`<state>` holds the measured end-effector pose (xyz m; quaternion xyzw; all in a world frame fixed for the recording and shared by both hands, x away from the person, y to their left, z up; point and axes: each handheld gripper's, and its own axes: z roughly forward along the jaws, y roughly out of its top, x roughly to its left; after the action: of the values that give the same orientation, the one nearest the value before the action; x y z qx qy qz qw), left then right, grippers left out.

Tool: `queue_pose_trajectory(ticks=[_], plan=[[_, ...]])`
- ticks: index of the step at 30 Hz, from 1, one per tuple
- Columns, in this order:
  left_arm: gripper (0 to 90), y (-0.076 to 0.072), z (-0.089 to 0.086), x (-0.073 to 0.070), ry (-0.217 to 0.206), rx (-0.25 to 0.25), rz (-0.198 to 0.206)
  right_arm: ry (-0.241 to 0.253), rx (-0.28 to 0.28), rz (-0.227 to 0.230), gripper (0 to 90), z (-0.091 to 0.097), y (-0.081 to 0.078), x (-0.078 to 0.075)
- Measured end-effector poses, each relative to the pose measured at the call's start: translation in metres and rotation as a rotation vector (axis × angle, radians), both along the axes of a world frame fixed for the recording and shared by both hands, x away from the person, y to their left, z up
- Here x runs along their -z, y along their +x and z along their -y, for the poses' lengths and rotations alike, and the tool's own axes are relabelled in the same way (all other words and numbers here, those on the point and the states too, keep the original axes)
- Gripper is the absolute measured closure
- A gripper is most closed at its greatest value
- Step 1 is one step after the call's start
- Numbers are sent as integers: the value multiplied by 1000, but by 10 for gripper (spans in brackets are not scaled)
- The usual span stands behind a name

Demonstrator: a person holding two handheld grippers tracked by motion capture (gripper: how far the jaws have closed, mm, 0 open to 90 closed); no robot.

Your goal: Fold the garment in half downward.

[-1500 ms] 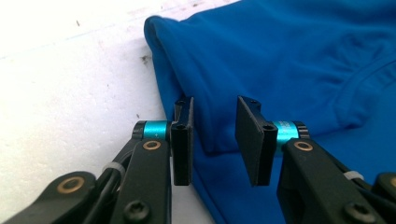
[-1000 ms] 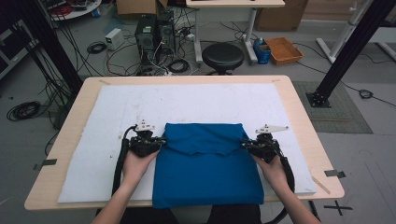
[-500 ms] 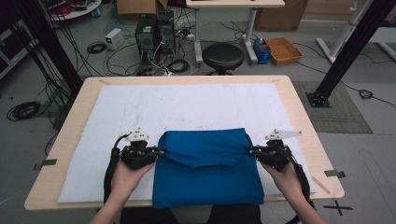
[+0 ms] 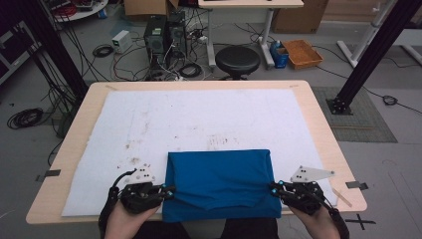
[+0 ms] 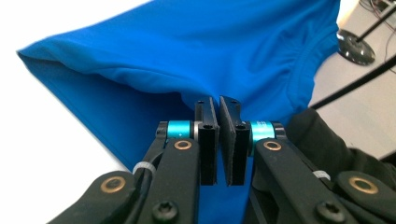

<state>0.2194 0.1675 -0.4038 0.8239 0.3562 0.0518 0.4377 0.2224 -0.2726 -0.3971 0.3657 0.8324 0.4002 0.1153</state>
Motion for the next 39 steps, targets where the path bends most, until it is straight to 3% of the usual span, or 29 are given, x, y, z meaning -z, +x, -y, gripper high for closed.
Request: queue_pose_trajectory(ticks=[8,20,21,23,25,27,30,36,39], plan=[[858,-14,1,8,35,22,-6,-39,-34,15,855,-2,-20,7],[857,-20,2,22,93,37,-17,-117,-73,33,831,-7,-32,19],[845,-20,2,22,100,34,-10,-125,-73,36,790,-8,-32,20],[644,-20,2,21,108,1,1,-122,-67,45,711,-8,-32,20],[594,-17,-1,19,100,-19,17,-98,-50,58,667,-4,-29,17],[507,-11,-3,16,93,-54,30,-72,-14,73,638,0,-23,13],[468,5,-7,8,84,-100,81,-37,37,84,605,5,-5,6],[423,49,-12,3,65,-178,135,28,142,98,569,8,48,0],[423,74,-14,7,59,-220,141,30,189,79,552,6,77,4]])
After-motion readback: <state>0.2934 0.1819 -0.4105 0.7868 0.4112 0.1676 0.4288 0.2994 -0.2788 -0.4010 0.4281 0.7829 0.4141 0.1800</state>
